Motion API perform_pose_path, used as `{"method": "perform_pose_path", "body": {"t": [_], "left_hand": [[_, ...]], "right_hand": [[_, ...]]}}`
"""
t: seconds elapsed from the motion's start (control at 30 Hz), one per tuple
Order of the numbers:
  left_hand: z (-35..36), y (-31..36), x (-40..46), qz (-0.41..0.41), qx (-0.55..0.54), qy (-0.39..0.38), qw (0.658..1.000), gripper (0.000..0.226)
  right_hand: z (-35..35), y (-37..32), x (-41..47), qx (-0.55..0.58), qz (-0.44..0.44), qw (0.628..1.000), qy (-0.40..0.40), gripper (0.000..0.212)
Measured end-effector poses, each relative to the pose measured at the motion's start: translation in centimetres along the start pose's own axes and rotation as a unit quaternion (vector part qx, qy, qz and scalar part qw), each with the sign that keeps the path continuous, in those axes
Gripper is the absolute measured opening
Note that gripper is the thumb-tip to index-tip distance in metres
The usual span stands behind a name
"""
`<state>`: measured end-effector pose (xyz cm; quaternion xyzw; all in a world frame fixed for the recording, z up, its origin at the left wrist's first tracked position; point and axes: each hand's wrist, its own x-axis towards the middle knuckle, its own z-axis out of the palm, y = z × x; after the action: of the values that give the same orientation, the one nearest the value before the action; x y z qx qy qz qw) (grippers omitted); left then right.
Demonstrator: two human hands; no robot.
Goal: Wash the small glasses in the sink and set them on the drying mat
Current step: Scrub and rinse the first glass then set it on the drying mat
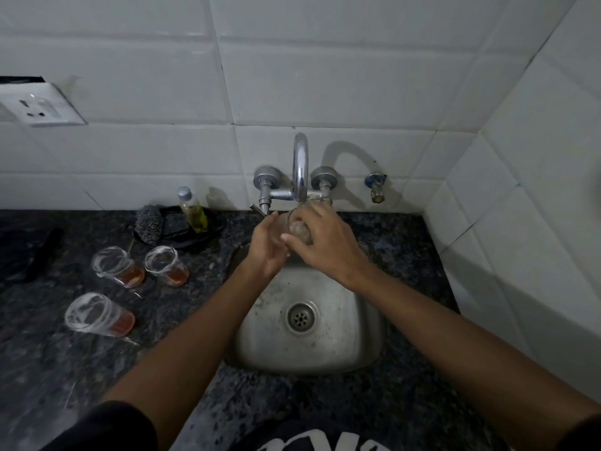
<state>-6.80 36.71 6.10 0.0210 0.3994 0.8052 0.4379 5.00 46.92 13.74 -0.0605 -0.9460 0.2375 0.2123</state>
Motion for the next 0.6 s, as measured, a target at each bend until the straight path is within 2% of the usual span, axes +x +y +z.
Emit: {"method": "perform_pose_path", "body": {"t": [0.07,0.13,0.17,0.27,0.37,0.47,0.53,0.6], "left_hand": [[-0.4,-0.1,0.3,0.024,0.023,0.001,0.999,0.062],[-0.3,0.0,0.3,0.043,0.055,0.027,0.997,0.080],[-0.2,0.1,0.3,0.048,0.073,0.040,0.995,0.081],[0.7,0.6,0.0,0.064,0.091,0.077,0.991,0.051],[1.3,1.1,-0.2,0.079,0.065,0.097,0.990,0.029],[1.3,1.2,-0.3,0.094,0.078,0.108,0.987,0.017],[0.7,1.3,0.1,0.115,0.095,0.174,0.973,0.006],[-0.1,1.5,0.8,0.134,0.109,0.262,0.949,0.019]], "right_hand": [[0.5,0.1,-0.6,-0.007,0.031,0.999,0.028,0.050],[1.0,0.5,-0.9,0.005,0.067,0.998,0.002,0.060],[1.3,0.8,-0.9,0.016,0.091,0.995,-0.027,0.062],[2.1,1.6,-0.6,0.044,0.164,0.979,-0.114,0.054],[2.6,2.3,-0.5,0.104,0.226,0.955,-0.159,0.051],[2.9,2.3,-0.9,0.220,0.311,0.912,-0.154,0.055],[3.4,2.4,-1.3,0.253,0.330,0.900,-0.132,0.059],[3.8,2.5,-1.6,0.271,0.324,0.899,-0.117,0.063]]}}
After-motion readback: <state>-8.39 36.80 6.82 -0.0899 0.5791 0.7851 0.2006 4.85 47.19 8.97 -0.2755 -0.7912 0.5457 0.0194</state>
